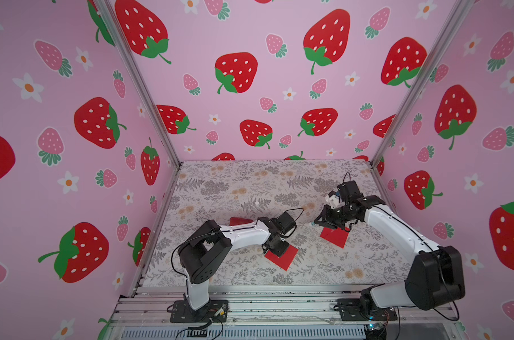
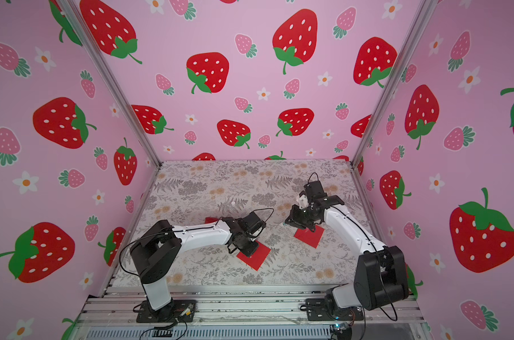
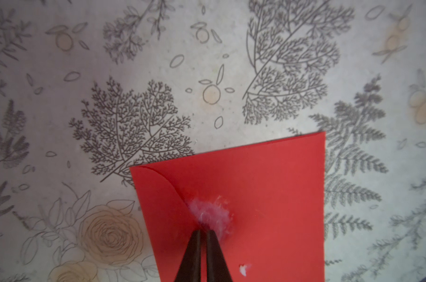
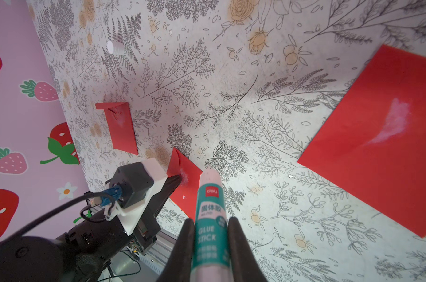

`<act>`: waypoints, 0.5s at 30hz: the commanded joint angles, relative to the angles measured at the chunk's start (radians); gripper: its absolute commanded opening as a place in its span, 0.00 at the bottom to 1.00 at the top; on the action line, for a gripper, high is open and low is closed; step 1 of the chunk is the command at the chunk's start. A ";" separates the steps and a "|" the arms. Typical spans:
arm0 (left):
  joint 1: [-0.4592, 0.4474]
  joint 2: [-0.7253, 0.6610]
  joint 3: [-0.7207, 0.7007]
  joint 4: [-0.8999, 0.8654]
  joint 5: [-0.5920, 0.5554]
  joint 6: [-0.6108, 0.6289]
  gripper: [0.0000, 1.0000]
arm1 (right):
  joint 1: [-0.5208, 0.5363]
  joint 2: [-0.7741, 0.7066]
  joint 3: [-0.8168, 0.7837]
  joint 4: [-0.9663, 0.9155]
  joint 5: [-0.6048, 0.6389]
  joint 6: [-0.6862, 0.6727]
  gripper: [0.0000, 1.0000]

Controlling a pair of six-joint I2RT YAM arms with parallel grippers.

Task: Seal the envelope with a glue stick
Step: Seal the envelope at the center of the board.

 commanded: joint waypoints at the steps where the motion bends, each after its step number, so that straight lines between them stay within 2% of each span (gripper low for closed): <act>1: -0.007 0.033 -0.063 0.017 0.043 -0.008 0.10 | 0.003 -0.040 -0.009 -0.003 -0.005 -0.019 0.00; 6: 0.016 -0.066 -0.008 -0.018 0.111 0.019 0.13 | -0.001 -0.020 0.033 0.021 -0.011 -0.004 0.00; 9: 0.038 -0.121 -0.008 -0.022 0.113 0.027 0.15 | -0.001 0.016 0.085 0.017 -0.026 -0.013 0.00; 15: 0.079 -0.108 0.002 -0.038 0.155 0.038 0.13 | -0.003 0.071 0.138 -0.004 -0.034 -0.029 0.00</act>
